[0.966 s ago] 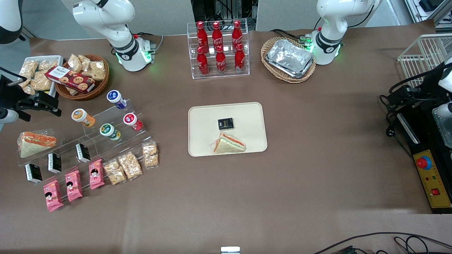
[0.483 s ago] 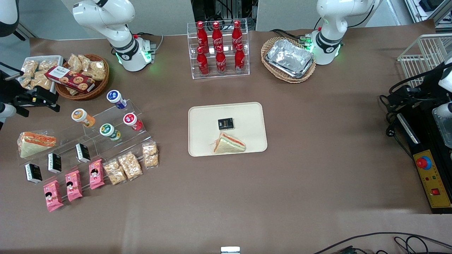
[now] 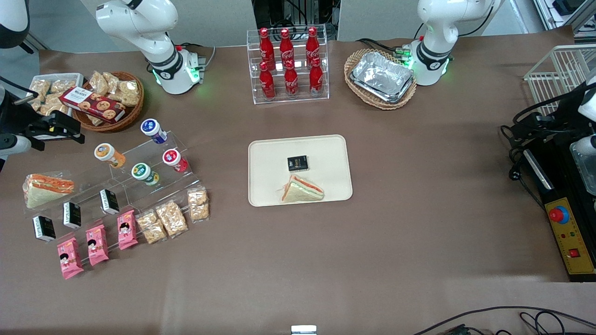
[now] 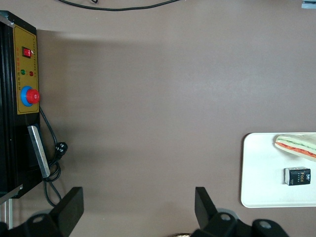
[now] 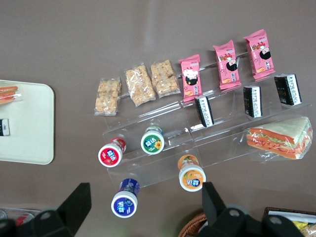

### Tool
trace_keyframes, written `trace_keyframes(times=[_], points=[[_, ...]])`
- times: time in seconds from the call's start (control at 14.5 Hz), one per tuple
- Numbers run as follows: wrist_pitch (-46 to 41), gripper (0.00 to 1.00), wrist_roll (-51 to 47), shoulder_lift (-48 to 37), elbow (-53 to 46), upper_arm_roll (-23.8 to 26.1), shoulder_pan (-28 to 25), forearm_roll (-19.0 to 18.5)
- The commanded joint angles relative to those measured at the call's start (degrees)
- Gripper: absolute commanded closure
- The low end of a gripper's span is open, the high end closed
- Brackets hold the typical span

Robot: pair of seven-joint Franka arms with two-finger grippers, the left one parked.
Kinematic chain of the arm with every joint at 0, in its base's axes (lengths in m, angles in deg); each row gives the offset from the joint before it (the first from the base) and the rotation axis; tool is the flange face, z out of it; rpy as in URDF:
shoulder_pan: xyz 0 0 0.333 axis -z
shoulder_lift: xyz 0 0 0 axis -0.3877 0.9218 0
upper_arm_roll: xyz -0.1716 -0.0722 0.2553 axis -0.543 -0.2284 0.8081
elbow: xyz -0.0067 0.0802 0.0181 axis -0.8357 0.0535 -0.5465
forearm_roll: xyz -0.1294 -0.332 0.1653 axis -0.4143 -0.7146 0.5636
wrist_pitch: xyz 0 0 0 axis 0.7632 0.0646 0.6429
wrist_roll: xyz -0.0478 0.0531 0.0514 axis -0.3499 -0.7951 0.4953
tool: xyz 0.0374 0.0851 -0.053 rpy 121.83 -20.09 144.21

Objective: Place green gum on tray
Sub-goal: 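Move the right gripper toward the bottles on the acrylic stand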

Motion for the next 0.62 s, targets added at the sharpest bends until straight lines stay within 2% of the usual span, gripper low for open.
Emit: trace_keyframes(times=[0.0, 0.21, 0.41, 0.55], points=[[-0.89, 0.0, -0.17, -2.31, 1.97, 0.03, -0.14, 0.77], [0.52, 0.0, -0.17, -8.01, 8.81, 0.12, -0.4, 0.86], [7.79, 0.0, -0.43, -19.95, 23.72, 0.55, -2.68, 0.69], [9.57, 0.0, -1.31, -23.67, 28.77, 1.78, -2.6, 0.77]])
